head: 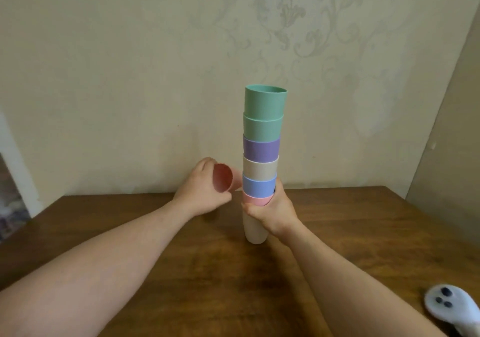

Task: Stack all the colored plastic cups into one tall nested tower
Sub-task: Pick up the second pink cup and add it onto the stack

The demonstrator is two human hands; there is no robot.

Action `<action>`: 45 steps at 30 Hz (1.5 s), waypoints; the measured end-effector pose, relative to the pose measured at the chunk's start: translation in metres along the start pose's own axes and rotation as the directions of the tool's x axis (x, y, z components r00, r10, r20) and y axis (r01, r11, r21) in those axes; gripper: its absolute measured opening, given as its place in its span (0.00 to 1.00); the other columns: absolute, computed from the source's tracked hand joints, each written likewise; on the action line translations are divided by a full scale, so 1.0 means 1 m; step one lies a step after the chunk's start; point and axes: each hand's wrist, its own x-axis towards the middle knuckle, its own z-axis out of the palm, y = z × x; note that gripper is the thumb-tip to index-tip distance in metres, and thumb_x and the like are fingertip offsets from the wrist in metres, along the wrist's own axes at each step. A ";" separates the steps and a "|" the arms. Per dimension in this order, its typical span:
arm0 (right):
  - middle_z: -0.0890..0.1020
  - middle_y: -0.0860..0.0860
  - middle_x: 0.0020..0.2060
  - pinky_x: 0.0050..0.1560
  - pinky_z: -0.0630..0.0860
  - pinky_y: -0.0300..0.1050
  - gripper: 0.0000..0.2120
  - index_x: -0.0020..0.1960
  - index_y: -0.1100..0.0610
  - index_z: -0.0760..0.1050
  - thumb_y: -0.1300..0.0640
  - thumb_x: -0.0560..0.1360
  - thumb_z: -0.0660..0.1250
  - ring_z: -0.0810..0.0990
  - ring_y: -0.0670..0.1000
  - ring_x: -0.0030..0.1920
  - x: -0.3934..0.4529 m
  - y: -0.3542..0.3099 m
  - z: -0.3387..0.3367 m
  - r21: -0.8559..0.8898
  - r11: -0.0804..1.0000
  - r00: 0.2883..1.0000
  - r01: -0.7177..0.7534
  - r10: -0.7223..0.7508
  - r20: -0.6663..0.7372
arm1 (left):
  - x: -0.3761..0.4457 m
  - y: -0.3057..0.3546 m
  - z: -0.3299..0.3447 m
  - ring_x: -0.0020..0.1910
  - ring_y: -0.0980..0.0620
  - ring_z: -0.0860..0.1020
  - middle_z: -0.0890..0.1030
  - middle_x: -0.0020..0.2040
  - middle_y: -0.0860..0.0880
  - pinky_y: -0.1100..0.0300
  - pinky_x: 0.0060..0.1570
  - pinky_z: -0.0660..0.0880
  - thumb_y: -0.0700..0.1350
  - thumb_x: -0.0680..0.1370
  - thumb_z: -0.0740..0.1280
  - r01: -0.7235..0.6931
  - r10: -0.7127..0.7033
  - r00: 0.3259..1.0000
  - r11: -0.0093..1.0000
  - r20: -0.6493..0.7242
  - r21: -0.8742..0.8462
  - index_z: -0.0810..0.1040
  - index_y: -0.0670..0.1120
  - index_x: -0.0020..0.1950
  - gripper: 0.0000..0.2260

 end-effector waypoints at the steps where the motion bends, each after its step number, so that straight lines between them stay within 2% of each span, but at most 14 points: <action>1: 0.85 0.43 0.57 0.58 0.86 0.54 0.38 0.70 0.39 0.70 0.48 0.64 0.83 0.85 0.47 0.55 -0.005 -0.002 0.001 -0.005 1.000 1.000 -0.002 0.002 -0.002 | -0.004 -0.002 -0.006 0.71 0.41 0.77 0.77 0.74 0.44 0.54 0.66 0.74 0.52 0.70 0.78 0.038 -0.039 0.999 0.995 -0.014 -0.093 0.72 0.46 0.76 0.37; 4: 0.85 0.42 0.55 0.58 0.85 0.55 0.38 0.70 0.37 0.70 0.46 0.63 0.82 0.85 0.49 0.55 -0.017 -0.006 0.006 -0.010 1.000 1.000 -0.009 0.009 -0.009 | -0.014 -0.005 -0.028 0.68 0.44 0.79 0.80 0.72 0.47 0.56 0.64 0.74 0.54 0.75 0.78 0.129 -0.165 0.984 0.917 -0.063 -0.378 0.71 0.50 0.79 0.35; 7: 0.84 0.42 0.55 0.59 0.85 0.54 0.38 0.70 0.38 0.70 0.46 0.64 0.82 0.85 0.48 0.55 -0.030 -0.011 0.011 -0.012 1.000 1.000 0.001 -0.001 0.011 | -0.014 0.005 -0.060 0.69 0.46 0.79 0.79 0.72 0.49 0.46 0.71 0.78 0.66 0.67 0.78 0.134 -0.273 0.955 0.743 -0.114 -0.656 0.67 0.54 0.82 0.46; 10: 0.84 0.42 0.56 0.58 0.85 0.53 0.37 0.69 0.37 0.69 0.47 0.65 0.82 0.85 0.47 0.55 -0.041 -0.015 0.013 -0.003 1.000 1.000 0.008 -0.008 0.030 | -0.009 0.034 -0.101 0.66 0.48 0.82 0.80 0.66 0.53 0.37 0.60 0.84 0.64 0.72 0.79 0.032 -0.315 0.937 0.500 -0.148 -0.866 0.72 0.51 0.74 0.36; 12: 0.84 0.42 0.56 0.58 0.86 0.53 0.36 0.68 0.37 0.69 0.48 0.65 0.81 0.85 0.47 0.55 -0.046 -0.017 0.015 0.000 1.000 0.999 0.008 -0.008 0.043 | -0.005 0.060 -0.132 0.61 0.54 0.82 0.79 0.65 0.55 0.37 0.55 0.85 0.60 0.79 0.76 -0.056 -0.327 0.927 0.367 -0.185 -0.929 0.73 0.49 0.73 0.27; 17: 0.84 0.42 0.56 0.59 0.85 0.54 0.35 0.66 0.35 0.70 0.46 0.63 0.81 0.85 0.47 0.55 -0.052 -0.018 0.017 0.005 1.000 0.999 0.001 -0.002 0.035 | 0.002 0.118 -0.202 0.64 0.54 0.80 0.75 0.72 0.53 0.38 0.56 0.86 0.63 0.79 0.73 -0.262 -0.291 0.899 0.241 -0.327 -0.935 0.69 0.51 0.77 0.31; 20: 0.84 0.42 0.56 0.58 0.84 0.52 0.36 0.68 0.37 0.69 0.47 0.65 0.82 0.85 0.46 0.55 -0.051 -0.019 0.017 0.009 1.000 0.999 0.002 -0.002 0.037 | 0.001 0.153 -0.212 0.62 0.52 0.81 0.78 0.69 0.51 0.37 0.57 0.86 0.60 0.81 0.74 -0.277 -0.159 0.932 0.272 -0.327 -0.922 0.72 0.49 0.74 0.27; 22: 0.84 0.43 0.57 0.58 0.85 0.52 0.37 0.69 0.38 0.70 0.47 0.64 0.82 0.85 0.46 0.55 -0.050 -0.017 0.017 0.017 1.000 0.999 0.005 -0.005 0.039 | -0.002 0.167 -0.202 0.61 0.51 0.82 0.80 0.65 0.51 0.38 0.63 0.83 0.60 0.77 0.77 -0.278 -0.047 0.947 0.373 -0.317 -0.885 0.74 0.48 0.72 0.29; 26: 0.85 0.43 0.56 0.59 0.86 0.54 0.37 0.68 0.37 0.70 0.47 0.64 0.83 0.86 0.47 0.55 -0.048 -0.014 0.017 0.026 1.000 0.999 0.011 -0.012 0.050 | -0.008 0.161 -0.160 0.58 0.57 0.83 0.83 0.61 0.54 0.58 0.59 0.81 0.56 0.76 0.81 -0.270 0.087 0.958 0.604 -0.274 -0.750 0.74 0.53 0.71 0.27; 31: 0.84 0.42 0.57 0.59 0.85 0.50 0.38 0.70 0.38 0.69 0.48 0.65 0.83 0.85 0.46 0.56 -0.047 -0.011 0.018 0.037 0.999 0.999 0.022 -0.024 0.045 | -0.007 0.143 -0.127 0.62 0.55 0.82 0.82 0.64 0.55 0.57 0.61 0.79 0.62 0.75 0.79 -0.220 0.035 0.969 0.579 -0.246 -0.785 0.72 0.53 0.73 0.32; 35: 0.84 0.42 0.58 0.60 0.85 0.53 0.39 0.71 0.38 0.69 0.47 0.65 0.84 0.85 0.47 0.57 -0.043 -0.010 0.018 0.048 0.999 0.999 0.022 -0.024 0.047 | -0.008 0.145 -0.118 0.59 0.60 0.81 0.80 0.65 0.56 0.61 0.58 0.77 0.60 0.80 0.75 -0.233 0.021 0.963 0.563 -0.268 -0.793 0.68 0.51 0.77 0.30; 41: 0.84 0.43 0.58 0.59 0.84 0.51 0.38 0.71 0.40 0.69 0.50 0.67 0.84 0.85 0.47 0.57 -0.034 -0.007 0.020 0.053 0.998 0.998 0.032 -0.035 0.046 | -0.004 0.129 -0.110 0.57 0.65 0.81 0.81 0.61 0.63 0.62 0.57 0.78 0.60 0.84 0.70 -0.281 0.098 0.953 0.645 -0.287 -0.711 0.65 0.57 0.79 0.26; 43: 0.84 0.43 0.59 0.60 0.84 0.51 0.38 0.71 0.40 0.69 0.50 0.67 0.84 0.84 0.47 0.57 -0.029 -0.006 0.022 0.052 0.998 0.999 0.038 -0.040 0.034 | -0.005 0.115 -0.101 0.61 0.66 0.81 0.82 0.65 0.64 0.64 0.61 0.78 0.65 0.85 0.62 -0.265 0.122 0.961 0.671 -0.250 -0.692 0.66 0.61 0.81 0.25; 45: 0.84 0.43 0.59 0.61 0.84 0.52 0.39 0.71 0.40 0.69 0.49 0.66 0.84 0.84 0.47 0.58 -0.024 -0.004 0.024 0.054 0.998 0.999 0.043 -0.044 0.024 | -0.004 0.097 -0.089 0.70 0.60 0.79 0.80 0.73 0.60 0.57 0.72 0.74 0.70 0.84 0.56 -0.217 0.085 0.971 0.693 -0.221 -0.687 0.66 0.62 0.83 0.28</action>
